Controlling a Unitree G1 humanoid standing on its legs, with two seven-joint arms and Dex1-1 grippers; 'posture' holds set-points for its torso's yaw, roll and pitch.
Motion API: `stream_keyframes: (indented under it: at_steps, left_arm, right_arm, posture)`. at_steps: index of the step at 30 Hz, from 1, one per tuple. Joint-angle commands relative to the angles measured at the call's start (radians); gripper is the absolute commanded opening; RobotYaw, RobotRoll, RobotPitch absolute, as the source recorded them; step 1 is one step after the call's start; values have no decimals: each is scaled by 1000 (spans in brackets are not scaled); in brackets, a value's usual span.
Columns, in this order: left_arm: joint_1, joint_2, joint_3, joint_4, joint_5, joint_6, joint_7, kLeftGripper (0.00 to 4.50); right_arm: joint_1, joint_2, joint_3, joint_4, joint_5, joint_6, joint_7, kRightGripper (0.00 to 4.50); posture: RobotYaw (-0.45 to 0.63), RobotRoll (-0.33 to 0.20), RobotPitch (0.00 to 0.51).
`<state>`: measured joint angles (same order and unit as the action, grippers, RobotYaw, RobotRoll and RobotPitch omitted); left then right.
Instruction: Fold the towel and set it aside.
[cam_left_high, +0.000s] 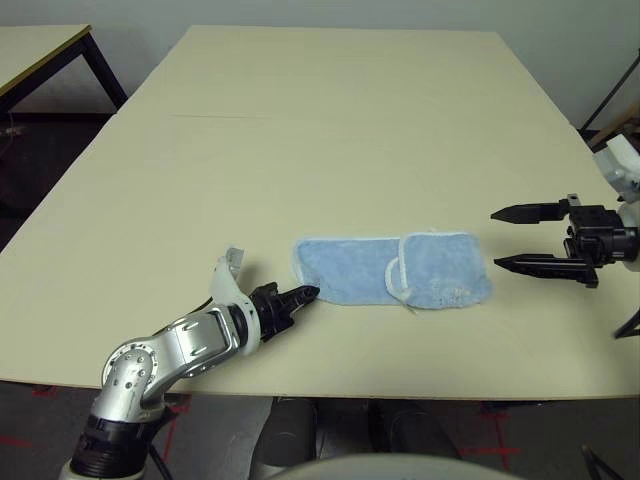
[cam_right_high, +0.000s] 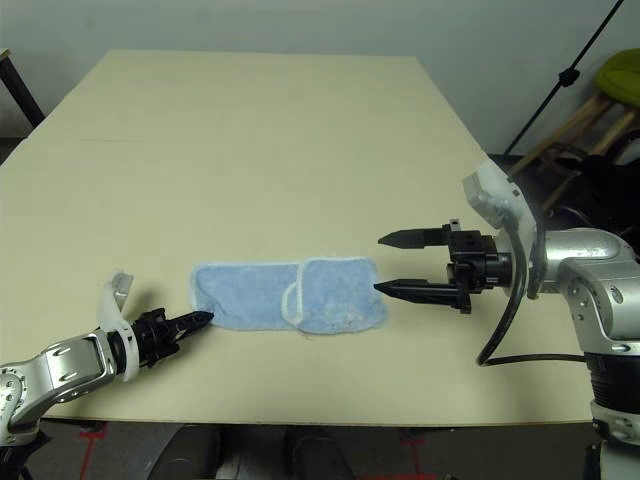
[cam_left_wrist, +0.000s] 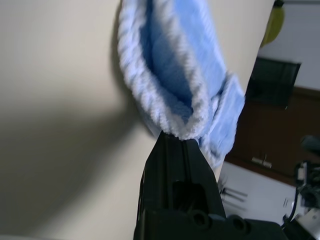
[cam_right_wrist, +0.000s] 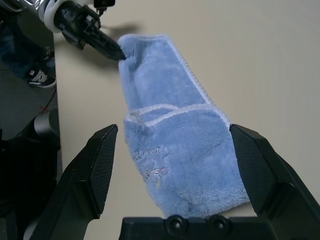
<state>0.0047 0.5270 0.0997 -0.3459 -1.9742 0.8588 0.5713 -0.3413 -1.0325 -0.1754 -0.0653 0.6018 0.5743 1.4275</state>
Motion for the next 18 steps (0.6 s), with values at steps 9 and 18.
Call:
stream_keyframes:
  at_steps: [9, 18]
  left_arm:
    - [43, 140, 227, 88, 2, 93, -183, 13]
    - [110, 235, 297, 119, 2, 169, -321, 13]
  right_arm:
    - [-7, 19, 31, 27, 1, -4, 13, 4500]
    - [-1, 16, 32, 45, -2, -14, 28, 4500]
  posture:
    - [140, 0, 118]
    - [138, 0, 115]
